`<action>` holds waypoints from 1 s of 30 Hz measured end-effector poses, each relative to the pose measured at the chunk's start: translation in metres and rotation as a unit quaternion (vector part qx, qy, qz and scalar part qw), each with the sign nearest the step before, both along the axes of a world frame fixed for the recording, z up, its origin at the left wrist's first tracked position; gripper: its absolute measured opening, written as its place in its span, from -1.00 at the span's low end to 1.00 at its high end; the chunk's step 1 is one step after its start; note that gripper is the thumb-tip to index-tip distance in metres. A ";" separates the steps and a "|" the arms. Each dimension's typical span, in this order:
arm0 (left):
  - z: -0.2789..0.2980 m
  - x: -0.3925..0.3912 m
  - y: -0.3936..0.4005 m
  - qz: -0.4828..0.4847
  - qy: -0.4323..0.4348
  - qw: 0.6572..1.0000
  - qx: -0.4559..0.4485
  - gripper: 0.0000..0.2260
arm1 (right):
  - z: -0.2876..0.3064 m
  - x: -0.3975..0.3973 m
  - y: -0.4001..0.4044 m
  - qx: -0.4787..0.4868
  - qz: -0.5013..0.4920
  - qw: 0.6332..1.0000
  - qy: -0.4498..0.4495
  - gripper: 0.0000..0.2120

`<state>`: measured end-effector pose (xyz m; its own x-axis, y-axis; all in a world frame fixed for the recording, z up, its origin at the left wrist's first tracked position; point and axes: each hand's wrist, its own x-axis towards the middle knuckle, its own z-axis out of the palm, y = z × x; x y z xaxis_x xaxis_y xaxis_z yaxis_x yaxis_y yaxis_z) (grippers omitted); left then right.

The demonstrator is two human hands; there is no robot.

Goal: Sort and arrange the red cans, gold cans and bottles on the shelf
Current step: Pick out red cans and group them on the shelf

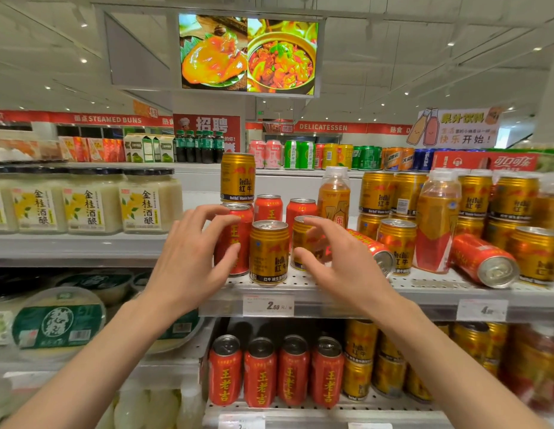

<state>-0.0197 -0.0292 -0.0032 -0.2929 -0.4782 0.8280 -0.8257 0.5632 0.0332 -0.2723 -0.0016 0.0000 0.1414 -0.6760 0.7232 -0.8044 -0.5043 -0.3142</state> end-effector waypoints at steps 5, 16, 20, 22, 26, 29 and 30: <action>-0.002 -0.040 0.001 -0.033 -0.038 0.999 0.004 -0.61 | -0.003 -0.050 0.004 -0.053 -0.129 0.988 0.070 -0.63; 0.022 -0.095 -0.027 -0.017 -0.111 0.993 0.024 -0.58 | -0.035 -0.064 0.001 -0.036 -0.197 0.977 0.072 -0.47; 0.029 -0.099 -0.035 -0.012 -0.166 0.986 0.025 -0.57 | -0.034 -0.060 0.000 -0.022 -0.176 0.982 0.066 -0.48; 0.028 -0.099 -0.036 -0.011 -0.164 0.986 0.028 -0.59 | -0.033 -0.064 0.000 -0.017 -0.161 0.985 0.052 -0.47; 0.028 -0.099 -0.034 -0.009 -0.152 0.988 0.032 -0.60 | -0.031 -0.075 0.000 -0.012 -0.125 0.992 0.017 -0.46; 0.028 -0.099 -0.033 -0.010 -0.143 0.989 0.034 -0.60 | -0.021 -0.080 -0.001 -0.028 -0.096 0.995 -0.027 -0.45; 0.029 -0.099 -0.033 -0.011 -0.141 0.989 0.034 -0.59 | -0.015 -0.081 -0.001 -0.034 -0.086 0.994 -0.055 -0.44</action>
<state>-0.1191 -0.0622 0.0254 -0.5193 -0.5213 0.6772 -0.7950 0.5855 -0.1589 -0.3536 -0.0026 -0.0152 -0.0542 -0.6328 0.7724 -0.8427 -0.3860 -0.3753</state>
